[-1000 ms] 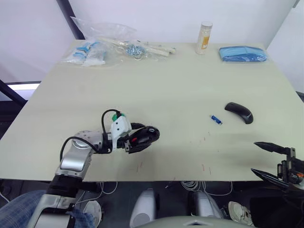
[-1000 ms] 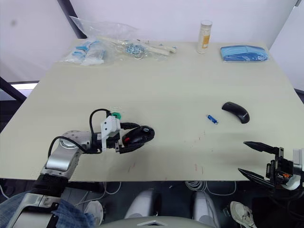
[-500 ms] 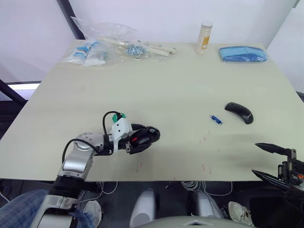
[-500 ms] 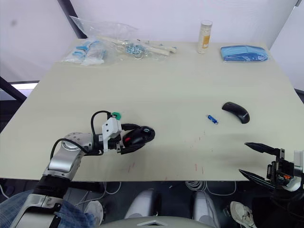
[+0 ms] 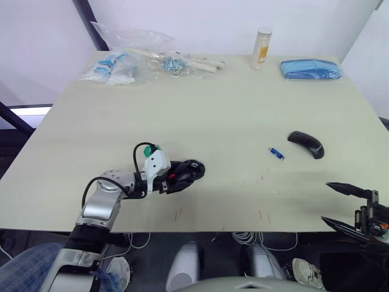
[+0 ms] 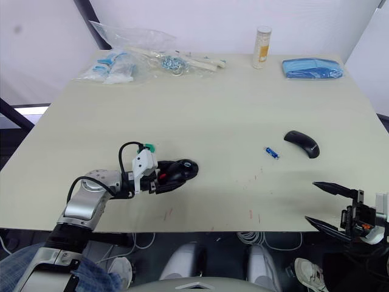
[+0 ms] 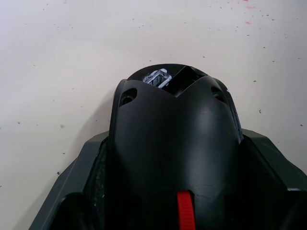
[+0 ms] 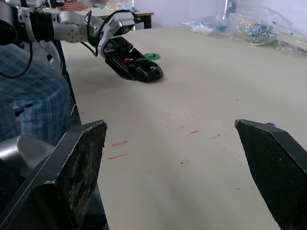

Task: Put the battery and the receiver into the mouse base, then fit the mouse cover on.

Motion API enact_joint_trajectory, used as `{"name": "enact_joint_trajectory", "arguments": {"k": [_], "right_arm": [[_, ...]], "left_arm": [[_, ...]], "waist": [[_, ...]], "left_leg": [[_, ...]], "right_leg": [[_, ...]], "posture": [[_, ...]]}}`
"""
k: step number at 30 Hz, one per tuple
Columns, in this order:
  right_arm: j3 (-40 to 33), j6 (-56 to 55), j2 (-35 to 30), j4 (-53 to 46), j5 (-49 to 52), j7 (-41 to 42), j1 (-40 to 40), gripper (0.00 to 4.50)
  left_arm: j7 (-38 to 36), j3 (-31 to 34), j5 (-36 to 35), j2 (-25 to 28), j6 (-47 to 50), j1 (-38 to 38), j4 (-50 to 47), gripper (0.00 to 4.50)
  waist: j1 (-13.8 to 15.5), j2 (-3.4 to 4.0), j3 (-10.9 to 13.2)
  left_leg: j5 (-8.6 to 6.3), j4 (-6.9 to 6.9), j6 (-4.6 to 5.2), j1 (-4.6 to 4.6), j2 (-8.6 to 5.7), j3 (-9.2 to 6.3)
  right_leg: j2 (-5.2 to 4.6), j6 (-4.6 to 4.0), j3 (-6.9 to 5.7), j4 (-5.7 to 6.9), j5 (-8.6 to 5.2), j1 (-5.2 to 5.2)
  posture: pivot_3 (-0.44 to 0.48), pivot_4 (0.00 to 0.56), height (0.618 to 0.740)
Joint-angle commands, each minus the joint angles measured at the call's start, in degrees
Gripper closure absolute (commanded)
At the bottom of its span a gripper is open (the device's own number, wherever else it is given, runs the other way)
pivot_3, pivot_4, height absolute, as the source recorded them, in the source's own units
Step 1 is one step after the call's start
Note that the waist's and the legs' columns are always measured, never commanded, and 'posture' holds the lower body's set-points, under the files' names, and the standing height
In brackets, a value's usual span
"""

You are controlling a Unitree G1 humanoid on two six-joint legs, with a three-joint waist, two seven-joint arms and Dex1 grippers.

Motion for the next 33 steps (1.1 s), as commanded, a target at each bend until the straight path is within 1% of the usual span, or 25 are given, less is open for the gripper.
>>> {"name": "enact_joint_trajectory", "arguments": {"k": [1, 5, 11, 15, 18, 21, 25, 30, 33], "right_arm": [[-0.6, -0.8, 0.0, -0.5, 0.8, 0.4, 0.0, 0.0], [-0.6, -0.8, 0.0, -0.5, 0.9, 0.6, 0.0, 0.0], [-0.2, -1.0, 0.1, -1.1, 1.0, 0.8, 0.5, 0.0], [0.1, -0.9, 0.2, -1.7, 1.1, 0.7, 0.3, 0.0], [0.4, -0.9, 0.1, -2.1, 1.1, 0.8, 0.2, 0.0], [0.9, -1.6, -0.5, -2.1, 1.1, 0.8, 0.5, 0.0], [1.0, -1.5, -0.6, -2.8, 1.2, 0.8, 0.6, 0.0], [1.3, -1.9, -0.6, -3.6, 0.4, 0.6, 1.1, 0.0], [1.5, -0.5, -0.8, -4.3, -1.2, -2.7, 1.7, 0.0]], "left_arm": [[-2.4, -1.5, -0.2, 0.5, -0.3, -2.5, -2.7, 1.45], [-5.4, -4.7, -0.6, 0.2, 3.2, -5.4, -7.0, 1.45], [-6.4, -9.9, 1.8, -0.7, 6.6, -9.6, -10.0, 1.45], [-7.3, -13.8, 3.4, -2.2, 7.8, -12.4, -10.4, 1.45], [-7.9, -16.0, 4.4, -2.8, 8.2, -13.0, -10.3, 1.45], [-5.8, -18.6, 7.3, -4.9, 7.0, -13.5, -8.7, 1.45], [-3.9, -20.1, 8.8, -7.2, 8.6, -13.7, -8.1, 1.45], [-3.7, -20.7, 10.3, -6.4, 10.1, -13.0, -8.1, 1.45], [-3.4, -20.7, 10.9, -6.0, 10.2, -13.1, -8.0, 1.45]], "waist": [[0.1, 0.0, 0.0], [0.3, -0.01, 0.0], [0.3, 0.0, 0.0], [0.4, 0.0, 0.0], [0.4, 0.0, 0.0], [0.5, 0.0, 0.0], [0.9, 0.0, 0.0], [0.9, 0.0, 0.0], [0.9, 0.0, 0.0]], "left_leg": [[0.0, 0.0, 0.0, -0.01, 0.0, 0.0], [0.0, 0.04, 0.0, -0.04, -0.01, 0.0], [0.0, 0.05, 0.0, -0.03, -0.01, 0.0], [0.0, 0.05, 0.0, -0.03, -0.01, -0.01], [0.0, 0.08, 0.0, -0.04, -0.02, -0.01], [0.0, 0.08, 0.0, -0.04, -0.01, -0.02], [0.0, 0.18, 0.01, -0.09, -0.02, -0.03], [0.0, 0.2, 0.01, -0.09, -0.01, -0.06], [0.0, 0.21, 0.01, -0.09, -0.01, -0.06]], "right_leg": [[0.0, 0.0, 0.0, 0.0, 0.0, 0.0], [0.0, 0.0, 0.0, 0.0, 0.0, 0.0], [0.01, 0.01, 0.01, 0.01, 0.01, 0.0], [0.02, 0.01, 0.02, 0.01, 0.01, 0.0], [0.02, 0.01, 0.02, 0.02, 0.0, 0.0], [0.03, 0.01, 0.03, 0.02, 0.0, 0.0], [0.03, -0.03, 0.03, 0.02, -0.02, 0.0], [0.04, -0.07, 0.03, 0.04, -0.04, 0.0], [0.04, -0.12, 0.03, 0.04, -0.07, 0.0]], "posture": [[0.0, 0.15, 0.74], [0.0, 0.15, 0.74], [0.0, 0.15, 0.74], [0.0, 0.15, 0.74], [0.0, 0.15, 0.74], [0.0, 0.15, 0.74], [0.0, 0.15, 0.74], [0.0, 0.15, 0.74], [0.0, 0.15, 0.74]]}}
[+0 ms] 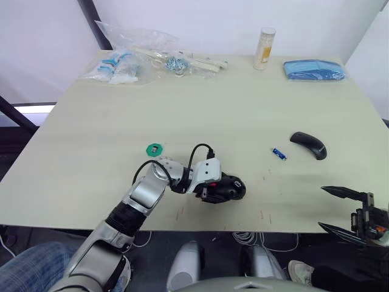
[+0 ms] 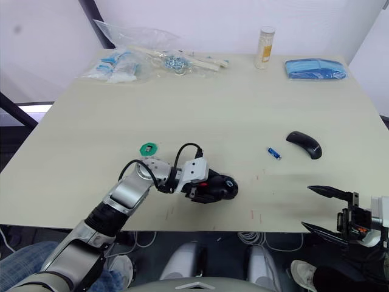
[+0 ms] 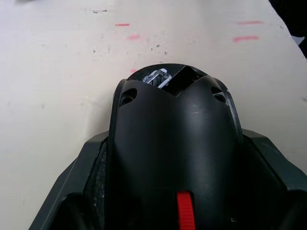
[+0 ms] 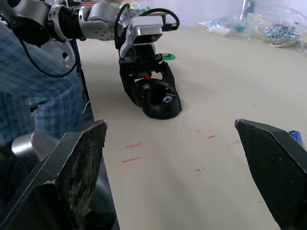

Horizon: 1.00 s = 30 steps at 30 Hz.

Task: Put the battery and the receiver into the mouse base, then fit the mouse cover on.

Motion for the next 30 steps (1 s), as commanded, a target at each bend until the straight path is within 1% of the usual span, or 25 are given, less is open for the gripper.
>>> {"name": "enact_joint_trajectory", "arguments": {"k": [1, 3, 6, 9, 11, 14, 19, 21, 24, 26, 30], "right_arm": [[-0.5, 0.4, -0.9, -2.2, -2.0, -3.9, 0.4, 0.0], [-0.3, 1.3, -0.4, -2.5, -4.7, -9.8, -0.4, 0.0], [0.4, 5.5, -0.2, -3.1, -7.8, -18.6, -2.0, 0.0], [2.3, 9.6, 1.0, -4.5, -11.1, -28.2, -5.9, 0.0], [4.0, 14.1, 1.7, -5.5, -10.7, -32.6, -8.7, 0.0], [7.1, 17.9, 2.0, -6.1, -13.6, -37.6, -11.9, 0.0], [11.7, 21.0, 1.1, -2.6, -19.1, -42.4, -17.8, 0.0], [14.1, 22.0, 0.7, 0.4, -21.9, -43.6, -20.8, 0.0], [16.0, 23.1, 0.3, 3.1, -24.2, -44.3, -23.3, 0.0], [17.1, 25.8, 0.0, 4.4, -25.0, -44.9, -24.7, 0.0], [18.2, 26.2, 0.6, 6.6, -25.6, -45.1, -26.8, 0.0]], "left_arm": [[0.3, -0.3, 1.0, 0.6, 0.4, 0.0, -1.0, 1.45], [0.1, -0.3, 0.8, 0.5, 0.8, 0.1, -1.4, 1.45], [0.2, -0.3, 1.0, 0.4, 1.0, 0.0, -1.4, 1.45], [0.4, -0.5, 1.2, 0.0, 1.3, -0.2, -1.4, 1.45], [0.8, -1.0, 1.7, -0.4, 1.1, -0.2, -1.2, 1.45], [0.7, -1.3, 1.7, -0.9, 1.8, 0.2, -1.6, 1.45], [1.1, -1.5, 1.9, -1.2, 2.9, 0.6, -2.1, 1.45], [0.9, -1.4, 1.9, -1.1, 3.5, 0.7, -2.3, 1.45], [0.9, -1.4, 2.0, -1.1, 3.9, 0.7, -2.3, 1.45], [1.0, -1.4, 2.2, -1.1, 4.1, 0.7, -2.3, 1.45], [0.9, -1.5, 2.3, -1.1, 4.2, 0.7, -2.3, 1.45]], "waist": [[0.0, 0.0, 0.0], [0.0, 0.0, 0.0], [0.0, 0.0, 0.0], [0.0, 0.01, 0.0], [-0.1, 0.02, 0.0], [0.2, 0.05, 0.0], [0.1, 0.05, 0.0], [0.1, 0.06, 0.0], [0.1, 0.06, 0.0], [0.1, 0.06, 0.0], [0.1, 0.06, 0.0]], "left_leg": [[0.0, 0.0, 0.0, 0.0, 0.0, -0.01], [0.0, 0.0, 0.0, 0.0, 0.0, -0.01], [0.0, 0.0, 0.0, 0.01, 0.0, 0.0], [0.0, 0.01, 0.0, 0.0, 0.0, -0.01], [0.0, 0.01, 0.0, 0.01, 0.0, -0.01], [0.0, 0.03, 0.0, -0.03, 0.0, -0.02], [-0.01, 0.17, 0.02, -0.11, -0.02, -0.05], [-0.01, 0.17, 0.02, -0.11, -0.02, -0.06], [-0.02, 0.2, 0.03, -0.12, -0.02, -0.06], [-0.02, 0.21, 0.03, -0.13, -0.02, -0.06], [-0.03, 0.22, 0.05, -0.14, -0.02, -0.07]], "right_leg": [[0.0, 0.0, 0.0, 0.0, 0.0, 0.0], [0.0, 0.0, 0.0, 0.01, 0.0, 0.0], [0.01, -0.01, 0.0, 0.02, 0.0, 0.0], [0.01, -0.01, -0.01, 0.04, 0.0, -0.01], [0.01, -0.01, -0.01, 0.04, 0.0, -0.01], [0.0, -0.01, -0.02, 0.04, 0.0, -0.01], [0.0, 0.0, -0.06, 0.05, 0.0, -0.01], [0.0, 0.0, -0.06, 0.06, 0.0, -0.01], [0.0, 0.05, -0.07, 0.06, 0.03, -0.01], [0.0, 0.12, -0.07, 0.06, 0.06, -0.01], [0.0, 0.11, -0.08, 0.06, 0.06, -0.01]], "posture": [[0.0, 0.15, 0.74], [0.0, 0.15, 0.74], [0.0, 0.15, 0.74], [0.0, 0.15, 0.74], [0.0, 0.15, 0.74], [0.0, 0.15, 0.74], [0.0, 0.15, 0.74], [0.0, 0.15, 0.74], [0.0, 0.15, 0.74], [0.0, 0.15, 0.74], [0.0, 0.15, 0.74]]}}
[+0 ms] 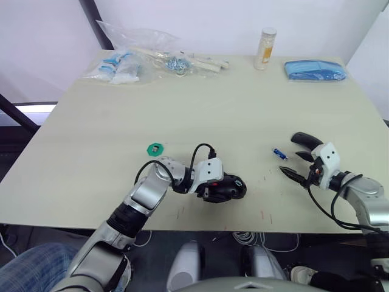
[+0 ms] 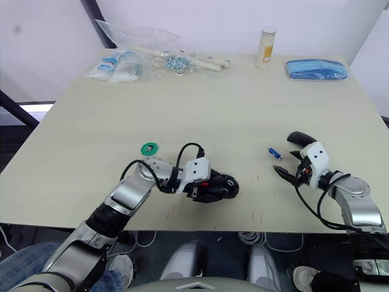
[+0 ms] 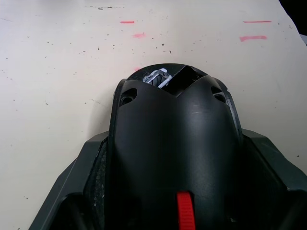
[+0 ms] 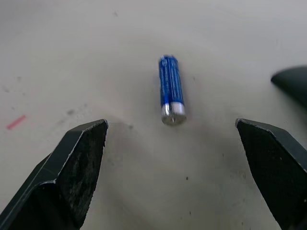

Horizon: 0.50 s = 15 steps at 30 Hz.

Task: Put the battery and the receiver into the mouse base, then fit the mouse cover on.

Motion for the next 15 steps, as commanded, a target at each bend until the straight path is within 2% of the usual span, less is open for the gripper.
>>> {"name": "enact_joint_trajectory", "arguments": {"k": [1, 9, 12, 15], "right_arm": [[0.1, 0.2, 0.2, 1.1, -0.5, -0.7, -2.7, 0.0], [0.2, -0.4, 1.4, 2.6, -1.4, -2.1, -4.0, 0.0], [0.2, -0.5, 1.7, 2.5, -1.0, -2.0, -4.1, 0.8], [0.0, -0.4, 2.0, 2.4, -0.7, -1.9, -4.3, 1.99]], "left_arm": [[0.0, -1.5, 0.6, 0.0, 0.8, 0.4, -0.3, 1.45], [-0.1, -1.6, 0.8, 0.2, 1.0, 0.3, -0.4, 1.45], [-0.1, -1.7, 0.8, 0.1, 1.3, 0.4, -0.4, 1.45], [-0.2, -1.7, 0.6, 0.2, 1.6, 0.5, -0.6, 1.45]], "waist": [[-0.1, 0.0, 0.0], [-0.1, 0.01, 0.0], [-0.1, 0.01, 0.0], [-0.1, 0.01, 0.0]], "left_leg": [[0.0, 0.0, 0.0, 0.0, 0.0, 0.0], [-0.01, 0.03, 0.02, -0.02, 0.0, 0.0], [-0.02, 0.03, 0.03, -0.01, 0.0, -0.01], [-0.02, 0.03, 0.03, -0.01, 0.0, -0.01]], "right_leg": [[0.0, 0.0, 0.0, 0.0, 0.0, 0.0], [0.0, 0.03, 0.0, 0.0, 0.02, 0.0], [0.01, 0.03, -0.01, 0.0, 0.02, 0.0], [0.01, 0.03, -0.01, 0.0, 0.02, 0.0]], "posture": [[0.0, 0.15, 0.74], [0.0, 0.15, 0.74], [0.0, 0.15, 0.74], [0.0, 0.15, 0.74]]}}
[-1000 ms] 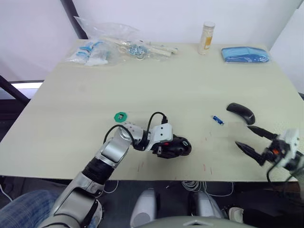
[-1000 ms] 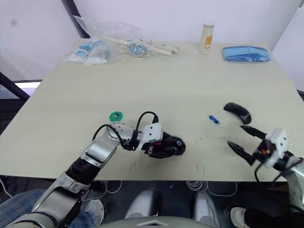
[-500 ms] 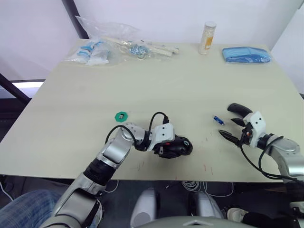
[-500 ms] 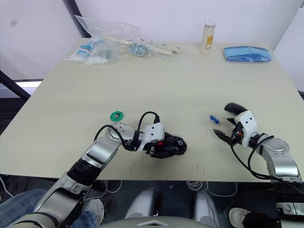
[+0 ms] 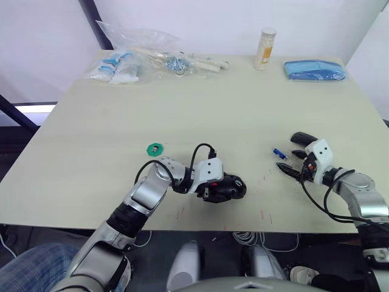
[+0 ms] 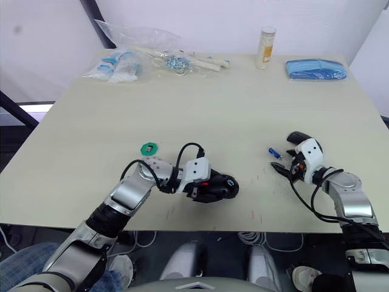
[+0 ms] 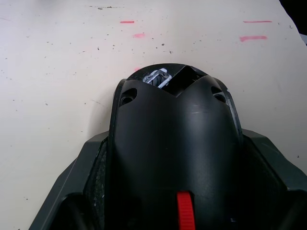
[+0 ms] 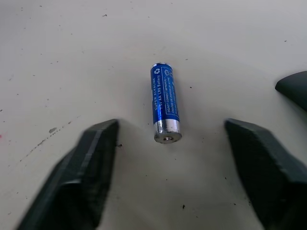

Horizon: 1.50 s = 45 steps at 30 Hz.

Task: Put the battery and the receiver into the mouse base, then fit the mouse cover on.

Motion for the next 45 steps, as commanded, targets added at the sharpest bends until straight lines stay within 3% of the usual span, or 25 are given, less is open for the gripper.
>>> {"name": "enact_joint_trajectory", "arguments": {"k": [1, 2, 6, 11, 19, 23, 27, 34, 38, 45], "right_arm": [[-1.1, -0.3, 0.0, -0.7, 0.4, -0.5, -0.9, 2.21], [-1.1, -0.3, 0.0, -0.5, 0.5, -0.4, -1.0, 2.8], [-1.4, 0.3, 0.2, -0.6, 1.1, -0.3, -1.1, 4.4], [-1.7, 5.3, -2.0, -7.3, 3.9, 2.2, 1.5, 4.42], [-1.6, 19.9, -7.6, -26.4, 5.3, -1.4, 7.8, 4.42], [-1.0, 36.6, -12.8, -38.6, 12.4, -0.4, 7.6, 4.42], [2.0, 43.9, -17.0, -43.1, 15.8, 1.0, 5.1, 4.42], [4.0, 55.2, -15.7, -46.6, 22.6, -1.2, -0.9, 4.42], [5.5, 61.8, -11.2, -49.5, 26.3, -4.9, -4.0, 4.42], [8.5, 71.6, -7.8, -49.9, 25.9, -12.5, -7.9, 4.42]], "left_arm": [[-0.2, -1.7, 0.6, 0.2, 0.9, 0.6, -0.4, 1.45], [-0.2, -1.7, 0.6, 0.2, 0.9, 0.6, -0.3, 1.45], [-0.2, -1.8, 0.6, 0.3, 1.1, 0.7, -0.6, 1.45], [-0.2, -2.0, 0.8, 0.3, 1.2, 0.7, -0.6, 1.45], [0.7, -1.7, 1.1, 0.3, 1.5, 0.9, -0.7, 1.45], [0.3, -2.0, 1.2, 0.7, 0.8, 1.0, -0.4, 1.45], [0.6, -2.1, 1.2, 0.5, 0.9, 0.9, -0.3, 1.45], [0.9, -2.4, 1.2, 0.3, 0.9, 1.0, -0.3, 1.45], [0.9, -2.4, 1.4, 0.6, 0.5, 1.2, -0.5, 1.45], [0.9, -2.5, 1.5, 1.0, 0.3, 1.2, -0.5, 1.45]], "waist": [[0.0, 0.0, 0.0], [0.0, 0.0, 0.0], [0.0, 0.0, 0.0], [0.0, 0.0, 0.0], [0.0, 0.02, 0.0], [0.0, 0.02, 0.0], [0.0, 0.0, 0.0], [0.1, -0.01, 0.0], [0.0, -0.02, 0.0], [0.0, -0.02, 0.0]], "left_leg": [[0.0, 0.0, 0.0, 0.0, 0.0, 0.0], [0.0, 0.0, 0.0, 0.0, 0.0, 0.0], [0.0, 0.0, 0.0, 0.0, 0.0, 0.0], [0.0, 0.0, 0.01, 0.0, 0.0, 0.0], [-0.02, 0.02, 0.04, -0.01, 0.01, -0.02], [-0.04, 0.06, 0.07, -0.05, 0.01, -0.03], [-0.07, 0.08, 0.11, -0.05, 0.03, -0.08], [-0.15, 0.16, 0.24, -0.1, 0.03, -0.09], [-0.15, 0.19, 0.25, -0.12, 0.03, -0.1], [-0.16, 0.22, 0.26, -0.16, 0.03, -0.13]], "right_leg": [[0.0, 0.0, 0.0, 0.0, 0.0, 0.0], [0.0, 0.0, 0.0, 0.0, 0.0, 0.0], [0.0, 0.0, 0.0, 0.0, 0.0, 0.0], [0.0, 0.0, 0.0, 0.0, 0.0, 0.0], [0.0, -0.07, 0.0, 0.01, -0.05, -0.01], [-0.01, -0.14, -0.01, 0.01, -0.09, -0.02], [0.0, -0.16, -0.07, -0.01, -0.1, 0.0], [0.0, -0.16, -0.07, -0.01, -0.1, -0.01], [0.0, -0.16, -0.08, 0.0, -0.1, 0.0], [-0.01, -0.16, -0.12, 0.0, -0.1, -0.01]], "posture": [[0.0, 0.15, 0.74], [0.0, 0.15, 0.74], [0.0, 0.15, 0.74], [0.0, 0.15, 0.74], [0.0, 0.15, 0.74], [0.0, 0.15, 0.74], [0.0, 0.15, 0.74], [0.0, 0.15, 0.74], [0.0, 0.15, 0.74], [0.0, 0.15, 0.74]]}}
